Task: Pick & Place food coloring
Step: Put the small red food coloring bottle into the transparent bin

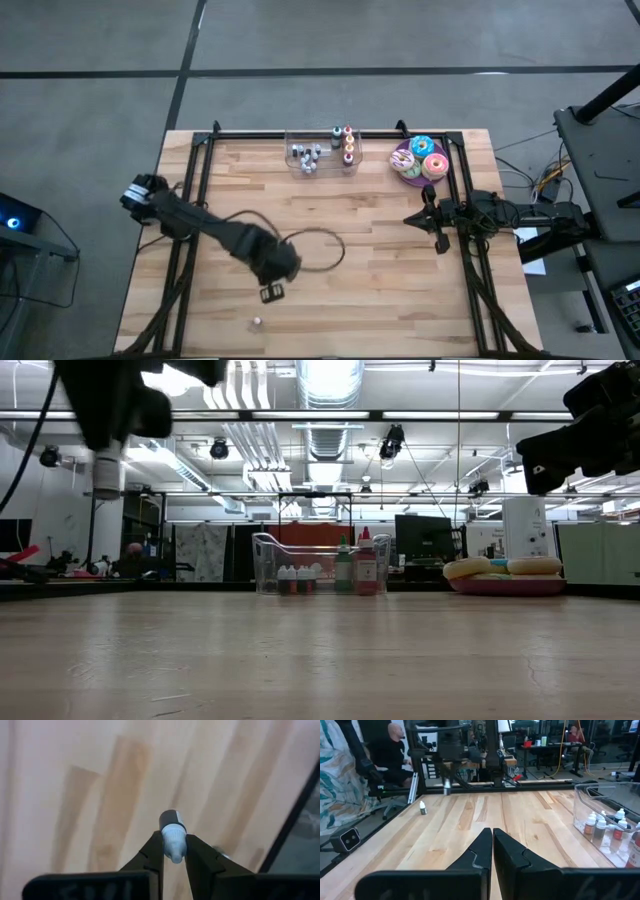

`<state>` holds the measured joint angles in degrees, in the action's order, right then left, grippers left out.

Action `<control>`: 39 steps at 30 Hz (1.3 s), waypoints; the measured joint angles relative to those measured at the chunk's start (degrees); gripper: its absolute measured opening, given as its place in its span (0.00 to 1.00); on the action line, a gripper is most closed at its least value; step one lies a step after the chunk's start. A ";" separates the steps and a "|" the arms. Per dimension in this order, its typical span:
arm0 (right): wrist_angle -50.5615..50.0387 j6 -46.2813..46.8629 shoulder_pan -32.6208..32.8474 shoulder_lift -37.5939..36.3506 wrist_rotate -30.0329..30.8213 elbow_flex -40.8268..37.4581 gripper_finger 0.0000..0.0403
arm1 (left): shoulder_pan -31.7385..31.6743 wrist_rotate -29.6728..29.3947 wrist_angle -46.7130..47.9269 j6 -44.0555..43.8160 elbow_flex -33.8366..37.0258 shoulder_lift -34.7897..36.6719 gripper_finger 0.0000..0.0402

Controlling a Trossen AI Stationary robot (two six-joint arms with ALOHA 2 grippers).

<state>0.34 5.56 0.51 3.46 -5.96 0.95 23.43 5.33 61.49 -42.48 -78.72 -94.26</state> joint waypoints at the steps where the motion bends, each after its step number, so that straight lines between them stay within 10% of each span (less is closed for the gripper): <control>1: -0.01 0.00 -0.02 0.00 0.02 0.00 0.02 | -1.42 0.14 -0.02 0.77 0.00 0.00 0.08; 39: 0.00 -0.01 -0.02 0.00 0.01 0.00 0.02 | -46.15 3.40 1.59 33.66 -13.73 0.00 0.10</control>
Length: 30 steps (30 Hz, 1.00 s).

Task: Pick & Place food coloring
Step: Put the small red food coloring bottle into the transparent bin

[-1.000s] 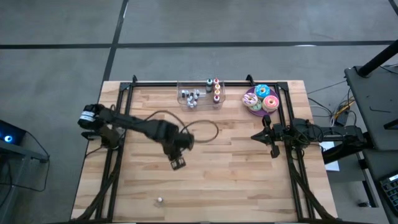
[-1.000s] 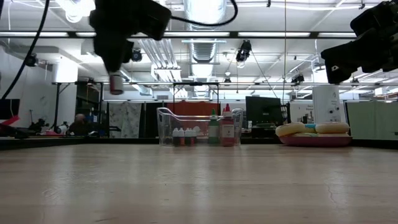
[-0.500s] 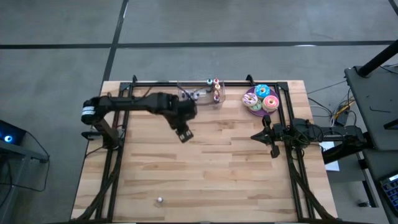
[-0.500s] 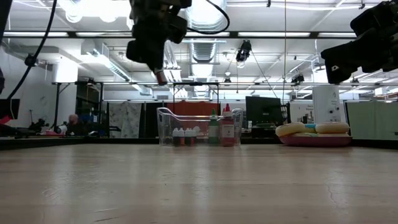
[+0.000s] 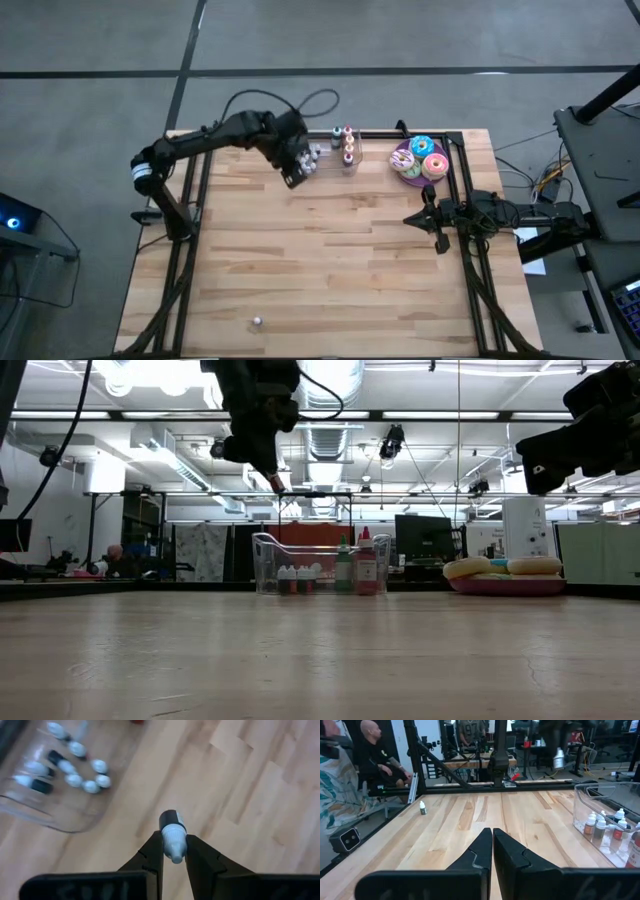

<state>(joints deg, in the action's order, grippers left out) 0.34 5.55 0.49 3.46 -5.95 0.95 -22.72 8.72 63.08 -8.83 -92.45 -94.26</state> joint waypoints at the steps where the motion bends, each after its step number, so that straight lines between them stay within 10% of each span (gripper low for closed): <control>1: -0.01 -0.01 0.02 0.00 0.00 0.00 0.02 | -0.95 -0.03 0.01 0.83 -0.17 0.00 0.10; 30: -0.01 0.01 0.01 0.02 0.01 0.00 0.02 | -12.46 -0.33 3.50 4.49 -15.49 -13.91 0.10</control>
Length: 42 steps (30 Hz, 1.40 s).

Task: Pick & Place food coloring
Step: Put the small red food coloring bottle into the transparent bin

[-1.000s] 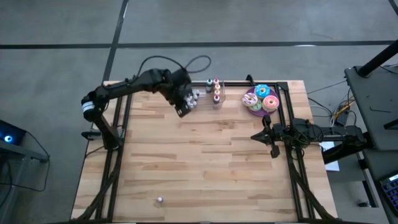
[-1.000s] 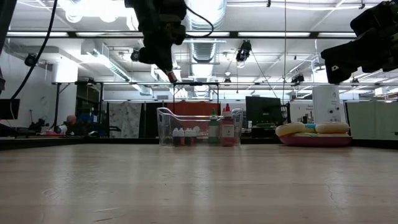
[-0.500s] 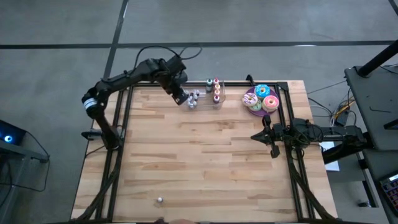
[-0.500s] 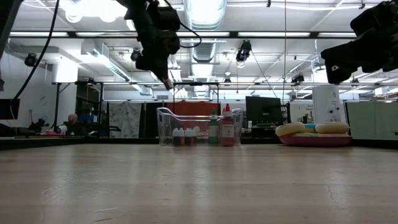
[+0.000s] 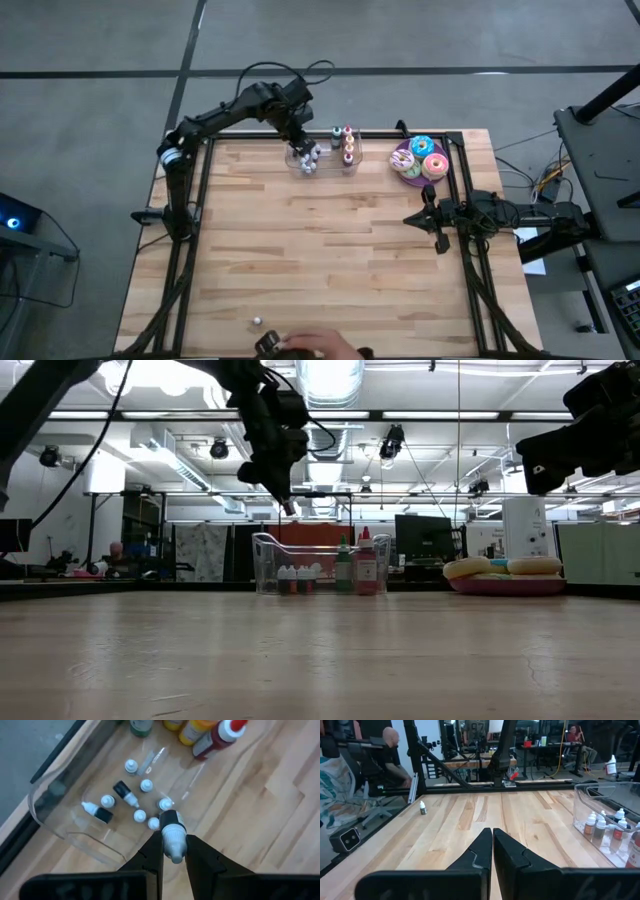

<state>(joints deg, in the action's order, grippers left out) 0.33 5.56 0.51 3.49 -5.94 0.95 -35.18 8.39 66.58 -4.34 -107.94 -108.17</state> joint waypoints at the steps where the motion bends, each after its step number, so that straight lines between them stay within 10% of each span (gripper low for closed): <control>1: 0.01 0.00 -0.01 0.00 0.00 0.00 0.02 | -0.01 -0.36 0.36 0.05 -0.72 -0.72 0.10; 42: -0.01 0.00 -0.01 0.00 -0.02 0.00 0.02 | -0.92 -8.54 4.55 7.65 -2.53 -15.13 0.10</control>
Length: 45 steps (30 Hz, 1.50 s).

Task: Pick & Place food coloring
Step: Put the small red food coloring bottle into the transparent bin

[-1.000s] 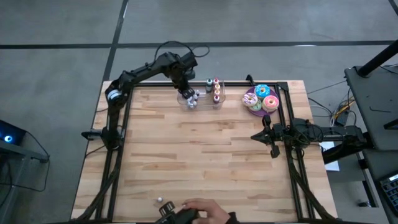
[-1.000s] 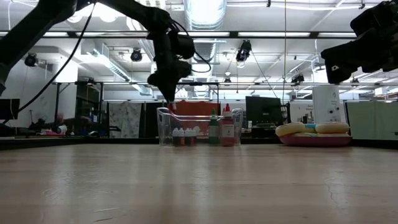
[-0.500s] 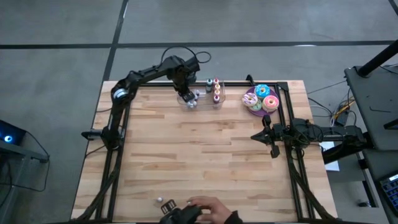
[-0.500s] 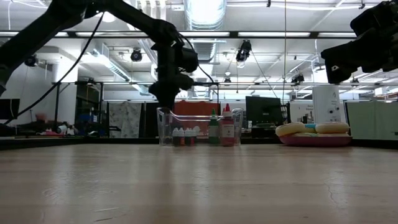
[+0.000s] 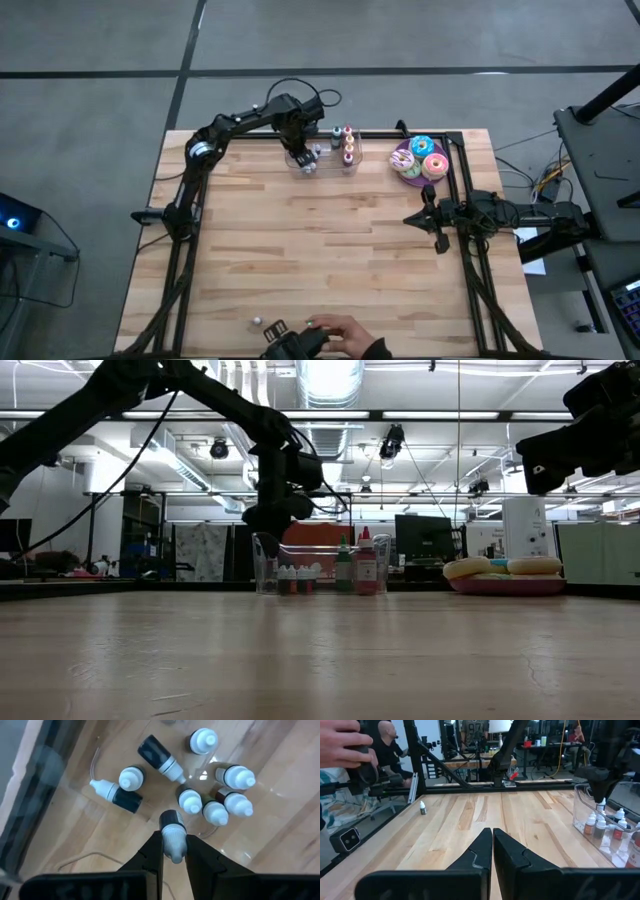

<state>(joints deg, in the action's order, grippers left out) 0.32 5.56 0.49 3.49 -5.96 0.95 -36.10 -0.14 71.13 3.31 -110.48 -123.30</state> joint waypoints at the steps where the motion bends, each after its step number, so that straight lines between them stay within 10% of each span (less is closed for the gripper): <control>1: 0.00 0.00 0.00 0.00 0.02 0.00 0.02 | 0.04 0.00 0.01 0.00 0.00 -0.25 0.10; 45: 0.02 0.00 0.02 0.00 0.00 0.00 0.02 | 0.46 -0.02 -3.49 -0.76 3.74 -0.95 0.10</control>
<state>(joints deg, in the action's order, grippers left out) 0.33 5.56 0.51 3.49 -5.96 0.95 -35.64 -0.17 67.65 2.55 -106.74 -124.25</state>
